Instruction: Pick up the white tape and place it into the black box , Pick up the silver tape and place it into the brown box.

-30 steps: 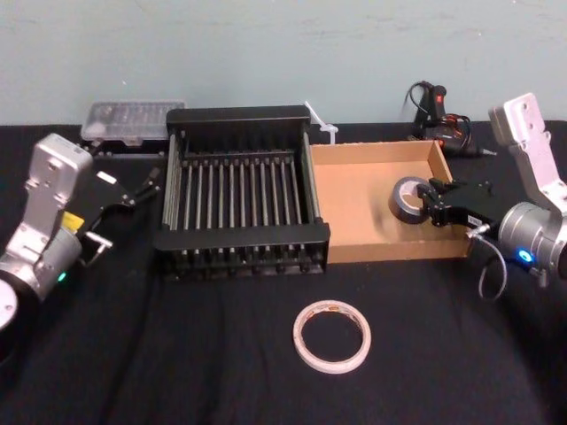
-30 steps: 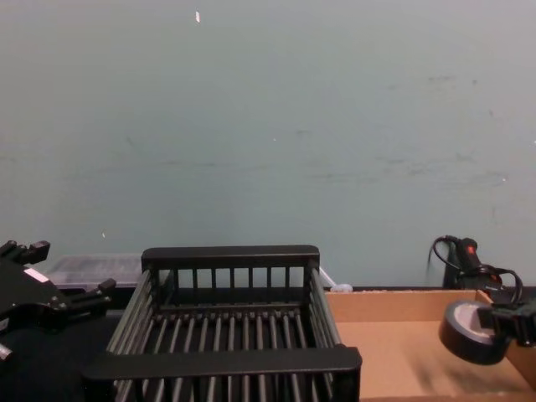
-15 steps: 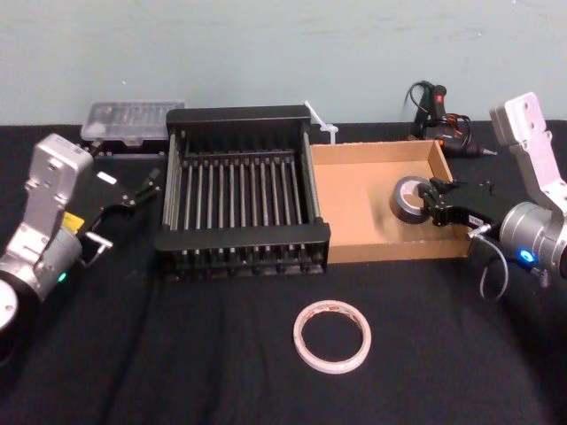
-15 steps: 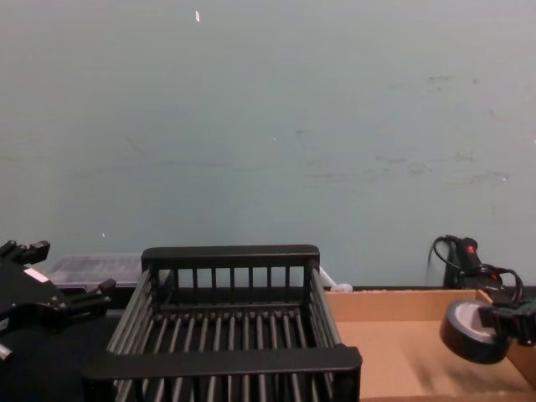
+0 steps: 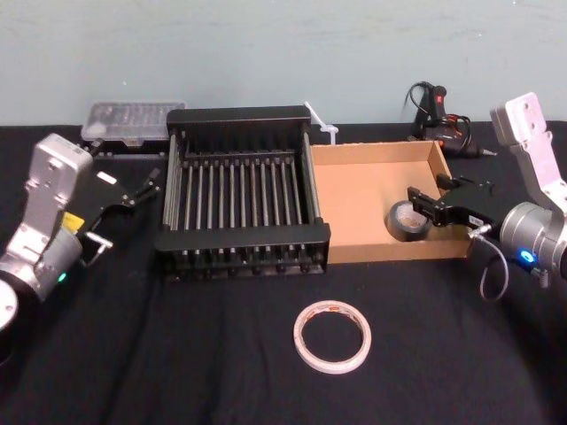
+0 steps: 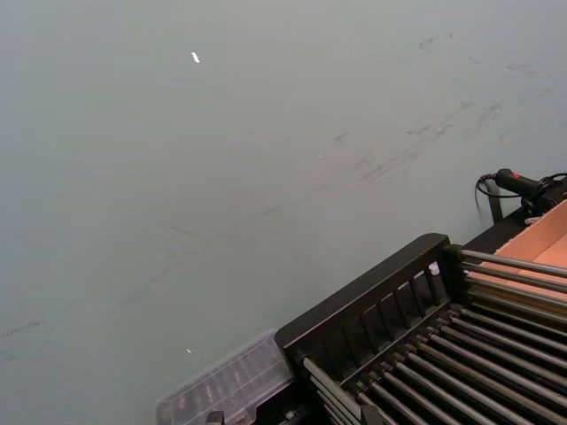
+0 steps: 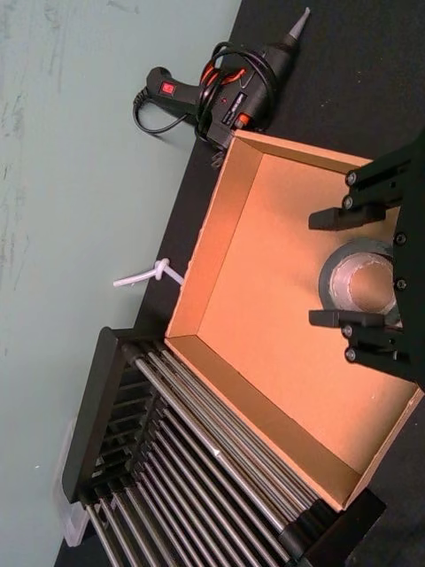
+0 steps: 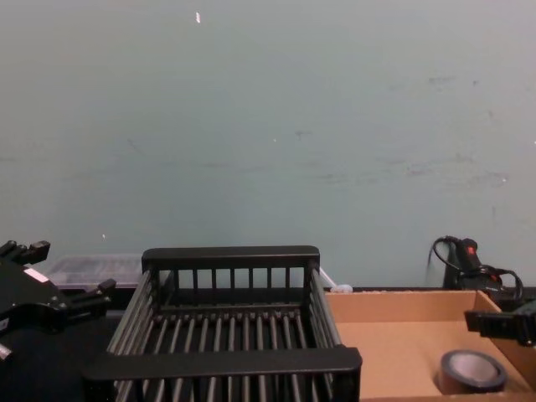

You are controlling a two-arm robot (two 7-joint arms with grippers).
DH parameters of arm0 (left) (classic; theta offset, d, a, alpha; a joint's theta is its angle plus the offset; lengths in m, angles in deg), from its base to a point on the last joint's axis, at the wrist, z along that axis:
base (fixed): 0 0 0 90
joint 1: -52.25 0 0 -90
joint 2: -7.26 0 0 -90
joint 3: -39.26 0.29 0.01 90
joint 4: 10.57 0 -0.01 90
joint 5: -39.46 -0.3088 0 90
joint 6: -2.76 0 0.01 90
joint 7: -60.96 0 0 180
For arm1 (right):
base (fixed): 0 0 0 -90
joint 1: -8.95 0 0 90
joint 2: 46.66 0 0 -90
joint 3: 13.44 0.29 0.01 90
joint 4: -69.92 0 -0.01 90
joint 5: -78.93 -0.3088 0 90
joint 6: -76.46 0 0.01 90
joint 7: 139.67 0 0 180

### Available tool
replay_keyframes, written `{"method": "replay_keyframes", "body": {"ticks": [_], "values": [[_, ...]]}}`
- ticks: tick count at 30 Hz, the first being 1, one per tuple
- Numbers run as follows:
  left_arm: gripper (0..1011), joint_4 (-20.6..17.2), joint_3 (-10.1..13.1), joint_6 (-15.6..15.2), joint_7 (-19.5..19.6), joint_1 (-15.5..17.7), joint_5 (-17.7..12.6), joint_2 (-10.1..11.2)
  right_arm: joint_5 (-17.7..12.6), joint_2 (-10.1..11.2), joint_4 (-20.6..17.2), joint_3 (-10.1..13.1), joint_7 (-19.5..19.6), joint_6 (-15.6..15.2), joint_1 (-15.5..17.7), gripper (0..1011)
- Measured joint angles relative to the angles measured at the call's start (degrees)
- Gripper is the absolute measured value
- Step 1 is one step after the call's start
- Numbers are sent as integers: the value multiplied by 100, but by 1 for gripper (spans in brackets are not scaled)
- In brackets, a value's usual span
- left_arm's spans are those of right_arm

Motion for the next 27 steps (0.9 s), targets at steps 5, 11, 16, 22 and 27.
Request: {"method": "replay_keyframes", "body": {"ticks": [5, 11, 16, 22, 27], "values": [[1001, 0, 0, 0, 0, 0, 0, 0, -4, 2, -4, 0, 0, -2, 2, 705], [1001, 0, 0, 0, 0, 0, 0, 0, -7, 5, -5, 0, 0, -4, 4, 890], [1001, 0, 0, 0, 0, 0, 0, 0, -7, 5, -5, 0, 0, -4, 4, 1002], [1001, 0, 0, 0, 0, 0, 0, 0, -3, 14, -58, 33, -61, -4, 35, 1002], [1001, 0, 0, 0, 0, 0, 0, 0, -14, 107, -317, 65, -228, -60, 153, 1002]]}}
